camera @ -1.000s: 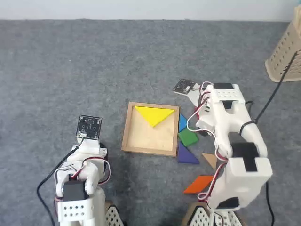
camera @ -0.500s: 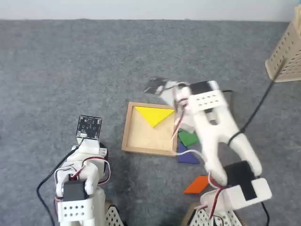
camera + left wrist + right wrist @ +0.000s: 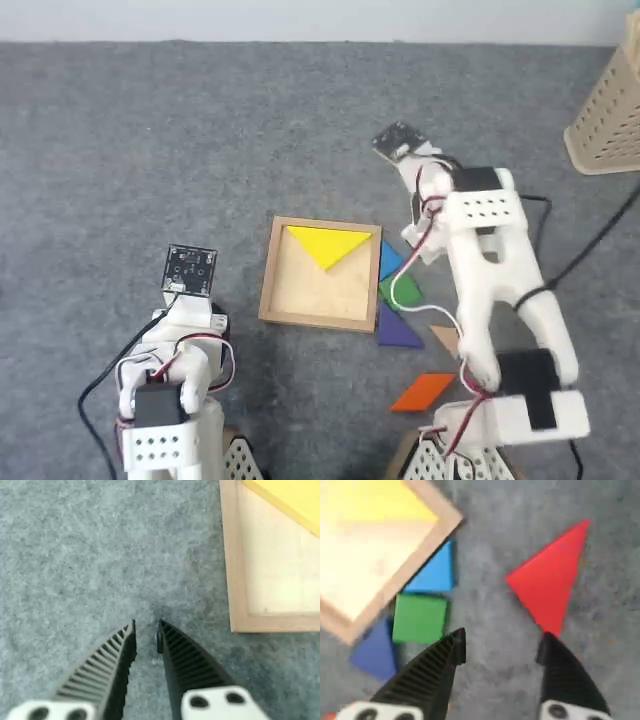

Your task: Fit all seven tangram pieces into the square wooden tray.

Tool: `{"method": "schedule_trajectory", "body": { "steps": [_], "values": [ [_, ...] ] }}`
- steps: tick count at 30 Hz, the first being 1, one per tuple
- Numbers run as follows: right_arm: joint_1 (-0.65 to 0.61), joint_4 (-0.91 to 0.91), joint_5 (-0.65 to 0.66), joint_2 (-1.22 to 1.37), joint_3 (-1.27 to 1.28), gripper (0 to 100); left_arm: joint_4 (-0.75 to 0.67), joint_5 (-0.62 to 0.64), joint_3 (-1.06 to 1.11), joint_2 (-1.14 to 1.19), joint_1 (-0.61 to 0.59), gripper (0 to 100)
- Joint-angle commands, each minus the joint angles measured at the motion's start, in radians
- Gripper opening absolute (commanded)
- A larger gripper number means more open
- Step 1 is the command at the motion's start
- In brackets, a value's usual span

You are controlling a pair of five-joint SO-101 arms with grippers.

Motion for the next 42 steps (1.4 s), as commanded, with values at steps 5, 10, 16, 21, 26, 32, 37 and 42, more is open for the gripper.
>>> {"method": "schedule_trajectory", "body": {
  "steps": [5,10,16,21,26,32,37,42],
  "values": [
    [0.004,0.022,-0.144,0.266,-0.339,28.5,0.0,0.008,-0.01,-0.021,0.003,7],
    [0.019,0.079,-0.135,0.486,-0.512,28.6,0.0,0.008,-0.01,-0.021,0.003,7],
    [0.048,0.084,-0.103,0.588,-0.56,28.5,0.0,0.008,-0.01,-0.021,0.003,7],
    [0.068,0.082,-0.086,0.615,-0.56,28.5,0.0,0.008,-0.01,-0.021,0.003,7],
    [0.077,0.097,-0.086,0.653,-0.56,28.4,0.0,0.008,-0.01,-0.021,0.003,7],
    [0.097,0.096,-0.084,0.676,-0.568,17.1,0.0,0.008,-0.01,-0.021,0.003,7],
    [0.097,0.096,-0.091,0.671,-0.568,8.6,0.0,0.008,-0.01,-0.021,0.003,7],
    [0.101,0.105,-0.109,0.631,-0.586,0.2,0.0,0.008,-0.01,-0.021,0.003,7]
  ]
}}
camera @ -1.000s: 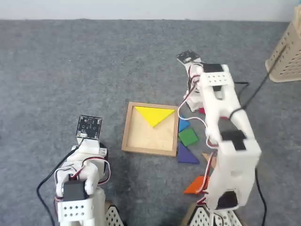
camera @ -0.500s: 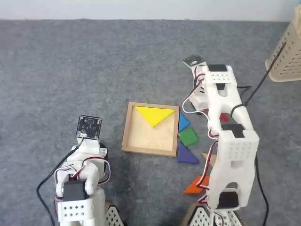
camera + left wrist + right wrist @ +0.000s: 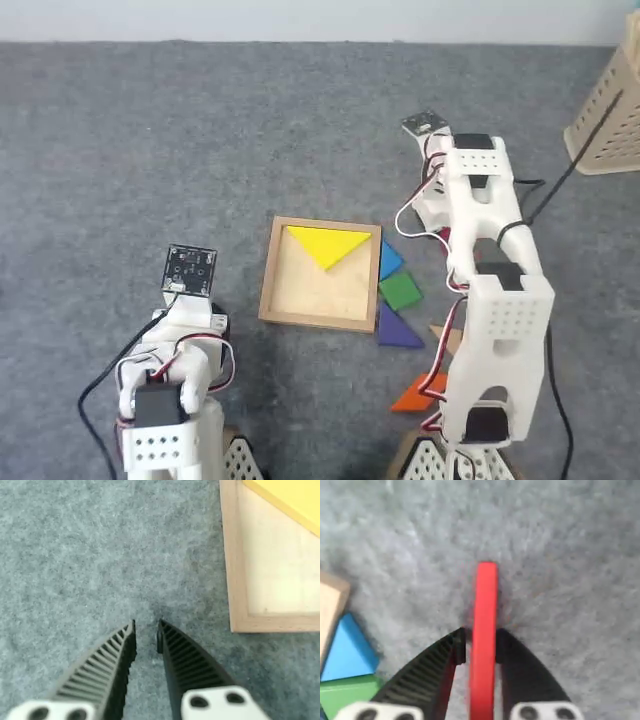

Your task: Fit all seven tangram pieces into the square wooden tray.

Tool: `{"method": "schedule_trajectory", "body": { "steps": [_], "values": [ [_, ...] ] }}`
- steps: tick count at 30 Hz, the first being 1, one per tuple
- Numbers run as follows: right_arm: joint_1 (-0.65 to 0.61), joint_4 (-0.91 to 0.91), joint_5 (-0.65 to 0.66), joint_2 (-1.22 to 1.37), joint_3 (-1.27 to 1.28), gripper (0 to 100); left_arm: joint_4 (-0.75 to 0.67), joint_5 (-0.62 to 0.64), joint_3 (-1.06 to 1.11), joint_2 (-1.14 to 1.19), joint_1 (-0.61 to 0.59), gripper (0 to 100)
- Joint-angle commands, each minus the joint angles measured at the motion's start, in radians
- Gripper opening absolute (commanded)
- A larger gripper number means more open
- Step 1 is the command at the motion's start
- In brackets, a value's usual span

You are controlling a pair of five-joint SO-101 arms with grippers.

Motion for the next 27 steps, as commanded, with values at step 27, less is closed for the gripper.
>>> {"method": "schedule_trajectory", "body": {
  "steps": [27],
  "values": [
    [-0.639,0.015,-0.832,-0.208,-0.017,0.6,0.0,0.008,-0.01,-0.021,0.003,7]
  ]
}}
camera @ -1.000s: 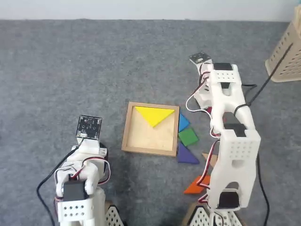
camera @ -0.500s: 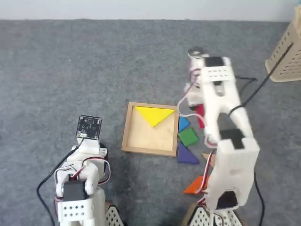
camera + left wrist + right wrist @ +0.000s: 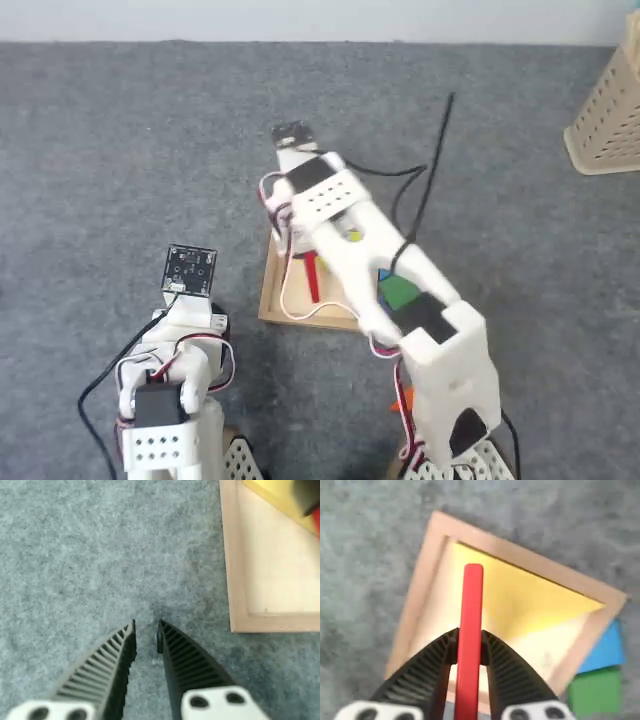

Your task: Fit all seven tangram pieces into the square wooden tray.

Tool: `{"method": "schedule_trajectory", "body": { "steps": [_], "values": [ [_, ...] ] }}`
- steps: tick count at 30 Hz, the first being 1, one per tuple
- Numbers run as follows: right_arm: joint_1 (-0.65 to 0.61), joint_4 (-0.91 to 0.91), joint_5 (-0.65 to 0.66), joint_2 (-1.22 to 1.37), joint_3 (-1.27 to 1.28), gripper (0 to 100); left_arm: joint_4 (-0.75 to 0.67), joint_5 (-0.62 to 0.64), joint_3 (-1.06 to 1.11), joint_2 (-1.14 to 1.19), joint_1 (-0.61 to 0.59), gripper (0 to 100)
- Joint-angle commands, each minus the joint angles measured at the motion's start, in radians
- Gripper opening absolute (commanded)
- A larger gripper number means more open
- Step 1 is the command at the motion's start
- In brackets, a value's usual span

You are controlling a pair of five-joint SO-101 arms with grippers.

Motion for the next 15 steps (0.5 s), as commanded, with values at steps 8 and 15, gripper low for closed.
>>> {"method": "schedule_trajectory", "body": {
  "steps": [8,15],
  "values": [
    [-0.035,-0.076,-0.138,-0.028,-0.029,17.3,0.0,0.008,-0.01,-0.021,0.003,7],
    [0.062,-0.036,-0.133,-0.03,-0.028,20.3,0.0,0.008,-0.01,-0.021,0.003,7]
  ]
}}
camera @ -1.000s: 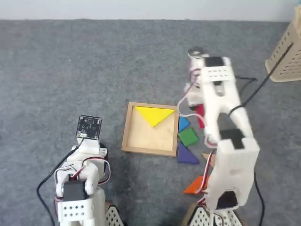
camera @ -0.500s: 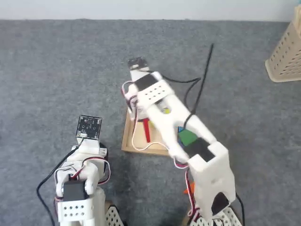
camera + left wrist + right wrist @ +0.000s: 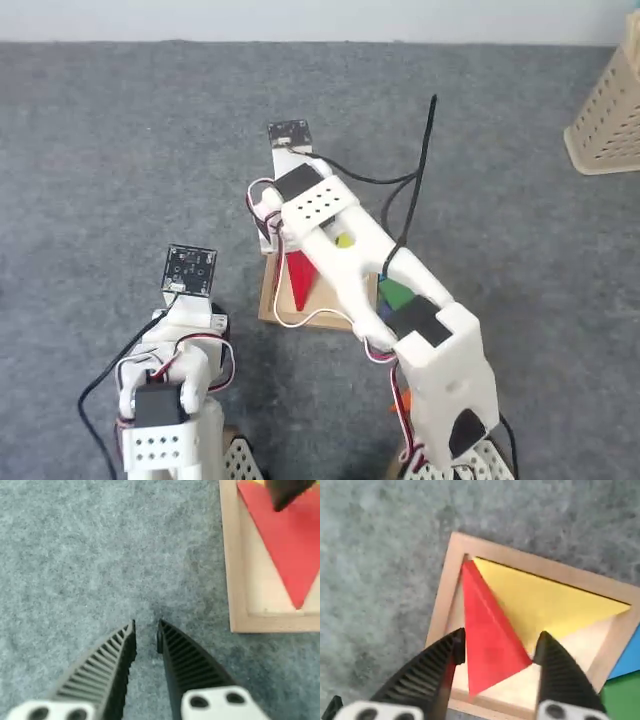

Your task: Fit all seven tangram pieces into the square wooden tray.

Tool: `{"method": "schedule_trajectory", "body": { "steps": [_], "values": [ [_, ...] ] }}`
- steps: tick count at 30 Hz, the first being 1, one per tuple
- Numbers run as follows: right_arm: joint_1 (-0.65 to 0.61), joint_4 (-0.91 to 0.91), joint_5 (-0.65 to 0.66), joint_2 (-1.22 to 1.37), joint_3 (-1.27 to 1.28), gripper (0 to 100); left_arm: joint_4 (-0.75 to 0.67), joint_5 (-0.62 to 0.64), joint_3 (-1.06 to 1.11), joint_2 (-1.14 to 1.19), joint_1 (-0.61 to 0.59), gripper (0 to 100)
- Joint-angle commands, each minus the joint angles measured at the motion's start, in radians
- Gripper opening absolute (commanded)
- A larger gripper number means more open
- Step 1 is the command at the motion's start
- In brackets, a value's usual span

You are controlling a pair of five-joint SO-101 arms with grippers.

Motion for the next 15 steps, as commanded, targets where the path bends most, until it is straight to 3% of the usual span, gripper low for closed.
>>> {"method": "schedule_trajectory", "body": {
  "steps": [1,6,9,15],
  "values": [
    [0.09,0.039,-0.006,-0.03,-0.028,18.5,0.0,0.008,-0.01,-0.021,0.003,7],
    [0.137,0.068,0.147,-0.035,-0.028,10.6,0.0,0.008,-0.01,-0.021,0.003,7],
    [0.128,0.056,0.247,-0.042,-0.028,0.6,0.0,0.008,-0.01,-0.021,0.003,7],
    [0.116,-0.061,0.302,-0.16,0.147,0.6,0.0,0.008,-0.01,-0.021,0.003,7]
  ]
}}
